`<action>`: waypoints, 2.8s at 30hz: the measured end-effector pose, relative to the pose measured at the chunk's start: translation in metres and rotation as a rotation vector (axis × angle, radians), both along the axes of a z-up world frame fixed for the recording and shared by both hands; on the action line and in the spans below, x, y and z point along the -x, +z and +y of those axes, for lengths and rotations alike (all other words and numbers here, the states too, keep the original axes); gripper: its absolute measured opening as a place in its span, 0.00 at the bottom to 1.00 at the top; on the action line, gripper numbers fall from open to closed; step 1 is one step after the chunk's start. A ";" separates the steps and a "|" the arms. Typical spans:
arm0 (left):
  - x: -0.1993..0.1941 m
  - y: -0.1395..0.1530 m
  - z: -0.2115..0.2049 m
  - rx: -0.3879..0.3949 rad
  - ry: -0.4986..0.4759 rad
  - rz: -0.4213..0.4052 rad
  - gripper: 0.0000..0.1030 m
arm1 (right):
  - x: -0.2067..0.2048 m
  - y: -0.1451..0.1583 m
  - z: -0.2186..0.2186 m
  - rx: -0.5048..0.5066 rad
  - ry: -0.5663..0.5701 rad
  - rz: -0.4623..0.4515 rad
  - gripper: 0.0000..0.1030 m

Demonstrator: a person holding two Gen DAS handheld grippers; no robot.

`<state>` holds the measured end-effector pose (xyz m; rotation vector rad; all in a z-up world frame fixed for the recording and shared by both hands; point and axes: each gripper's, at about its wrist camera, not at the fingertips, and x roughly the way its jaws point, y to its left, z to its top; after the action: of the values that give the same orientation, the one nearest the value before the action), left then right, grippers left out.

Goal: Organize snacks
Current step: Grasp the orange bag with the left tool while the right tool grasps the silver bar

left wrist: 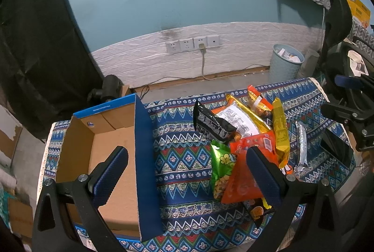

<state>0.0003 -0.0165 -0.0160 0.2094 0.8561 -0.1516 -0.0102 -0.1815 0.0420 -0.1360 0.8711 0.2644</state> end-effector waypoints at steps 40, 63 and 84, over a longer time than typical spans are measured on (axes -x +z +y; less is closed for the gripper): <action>-0.044 -0.105 -0.090 0.087 -0.159 0.438 0.99 | -0.013 -0.083 -0.079 0.060 -0.197 0.250 0.97; -0.065 -0.154 -0.089 0.119 -0.193 0.499 0.77 | -0.041 -0.187 -0.090 0.116 -0.275 0.492 0.86; -0.055 -0.110 -0.060 0.216 -0.185 0.396 0.37 | -0.034 -0.178 -0.086 0.211 -0.213 0.464 0.26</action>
<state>0.0550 -0.0765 -0.1263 0.0542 1.2046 -0.4680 0.0235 -0.2672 -0.1360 -0.1800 1.3651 -0.0006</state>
